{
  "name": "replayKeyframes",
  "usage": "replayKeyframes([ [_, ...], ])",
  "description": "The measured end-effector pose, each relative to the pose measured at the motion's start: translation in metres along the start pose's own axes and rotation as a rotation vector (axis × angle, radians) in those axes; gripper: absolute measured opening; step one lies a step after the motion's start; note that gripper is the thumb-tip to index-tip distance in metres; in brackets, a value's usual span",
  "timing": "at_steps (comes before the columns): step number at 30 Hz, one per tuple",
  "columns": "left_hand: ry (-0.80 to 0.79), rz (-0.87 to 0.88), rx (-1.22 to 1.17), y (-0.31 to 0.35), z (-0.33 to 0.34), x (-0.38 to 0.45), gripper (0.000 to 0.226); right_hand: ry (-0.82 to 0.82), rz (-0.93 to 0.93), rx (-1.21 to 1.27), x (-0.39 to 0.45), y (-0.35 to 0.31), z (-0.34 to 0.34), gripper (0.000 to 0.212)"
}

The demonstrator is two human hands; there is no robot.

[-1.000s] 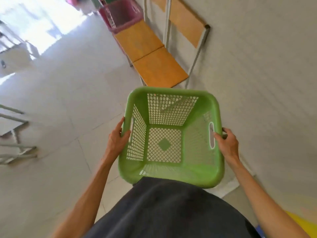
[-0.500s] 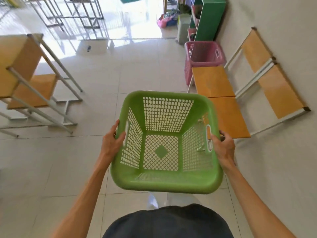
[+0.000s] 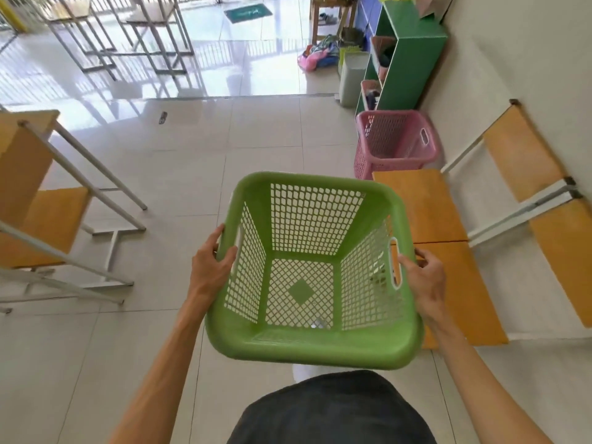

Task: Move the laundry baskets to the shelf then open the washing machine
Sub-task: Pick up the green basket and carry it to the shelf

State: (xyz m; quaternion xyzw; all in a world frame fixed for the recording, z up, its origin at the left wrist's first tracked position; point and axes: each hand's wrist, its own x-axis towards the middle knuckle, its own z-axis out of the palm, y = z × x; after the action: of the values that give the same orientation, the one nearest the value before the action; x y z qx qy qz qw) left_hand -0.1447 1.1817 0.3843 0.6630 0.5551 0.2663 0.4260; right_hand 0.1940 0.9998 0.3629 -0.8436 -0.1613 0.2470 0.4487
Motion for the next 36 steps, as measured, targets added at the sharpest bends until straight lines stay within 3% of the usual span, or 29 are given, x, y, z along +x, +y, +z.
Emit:
replayKeyframes([
  [14, -0.047, 0.113, 0.01, 0.106, 0.094, 0.366, 0.058, 0.162, -0.001, 0.03, 0.29, -0.168, 0.072, 0.042],
  [26, -0.392, 0.342, 0.106, 0.248, 0.191, 0.718, 0.062, 0.494, 0.16, 0.288, 0.475, -0.284, 0.136, 0.015],
  [36, -0.706, 0.726, 0.228, 0.382, 0.386, 0.875, 0.066, 0.929, 0.369, 0.521, 0.584, -0.274, 0.141, 0.033],
])
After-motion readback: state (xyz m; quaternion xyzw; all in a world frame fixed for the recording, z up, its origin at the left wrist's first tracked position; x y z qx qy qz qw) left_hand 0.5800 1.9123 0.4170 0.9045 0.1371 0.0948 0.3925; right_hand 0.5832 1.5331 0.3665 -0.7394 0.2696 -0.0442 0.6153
